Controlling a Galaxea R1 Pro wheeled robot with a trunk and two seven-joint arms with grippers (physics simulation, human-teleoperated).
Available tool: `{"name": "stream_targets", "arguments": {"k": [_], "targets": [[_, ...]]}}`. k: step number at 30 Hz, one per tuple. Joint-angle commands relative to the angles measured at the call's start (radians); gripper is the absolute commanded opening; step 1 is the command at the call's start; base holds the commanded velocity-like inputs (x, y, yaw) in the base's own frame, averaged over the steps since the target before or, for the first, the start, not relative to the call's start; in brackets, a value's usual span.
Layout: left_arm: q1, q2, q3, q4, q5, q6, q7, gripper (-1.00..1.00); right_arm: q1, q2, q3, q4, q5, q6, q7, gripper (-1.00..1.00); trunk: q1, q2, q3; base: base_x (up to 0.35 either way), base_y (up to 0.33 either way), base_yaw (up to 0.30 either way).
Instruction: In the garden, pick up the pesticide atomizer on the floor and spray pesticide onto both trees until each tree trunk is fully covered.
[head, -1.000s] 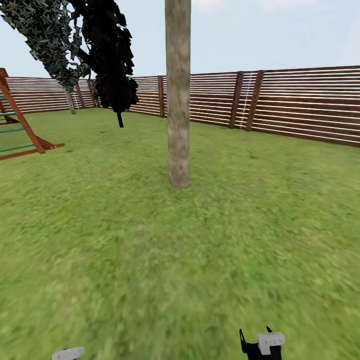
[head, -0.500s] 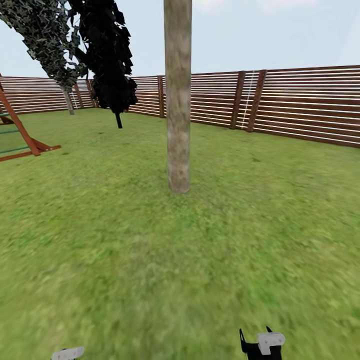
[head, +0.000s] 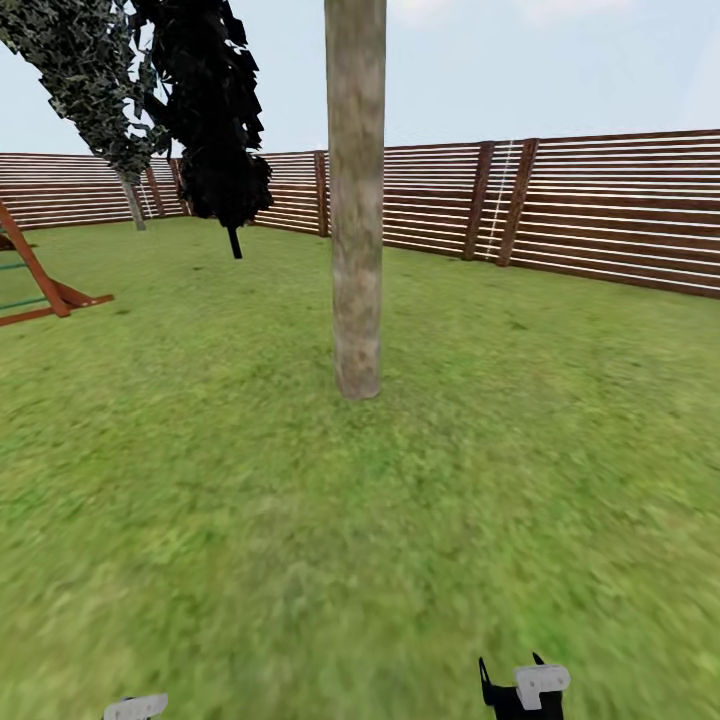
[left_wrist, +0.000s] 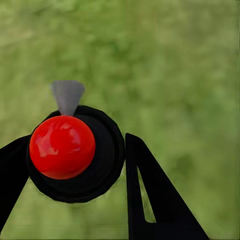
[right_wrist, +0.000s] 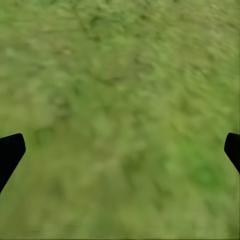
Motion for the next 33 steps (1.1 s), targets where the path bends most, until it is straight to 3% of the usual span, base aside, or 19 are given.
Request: {"name": "stream_targets", "arguments": {"k": [1, 33], "targets": [[0.000, 0.001, -0.008, -0.001, 0.010, -0.002, -0.001, -1.00, -0.001, 0.000, -0.006, 0.001, 0.011, -0.003, -0.005, 1.00, 0.000, 0.000, -0.001, 0.338, 0.000, 0.000], [0.000, 0.001, -0.008, -0.001, 0.010, -0.003, -0.001, -1.00, -0.001, 0.002, -0.006, 0.001, 0.010, -0.003, -0.005, 1.00, 0.000, 0.000, -0.001, 0.338, 0.000, 0.000]]}}
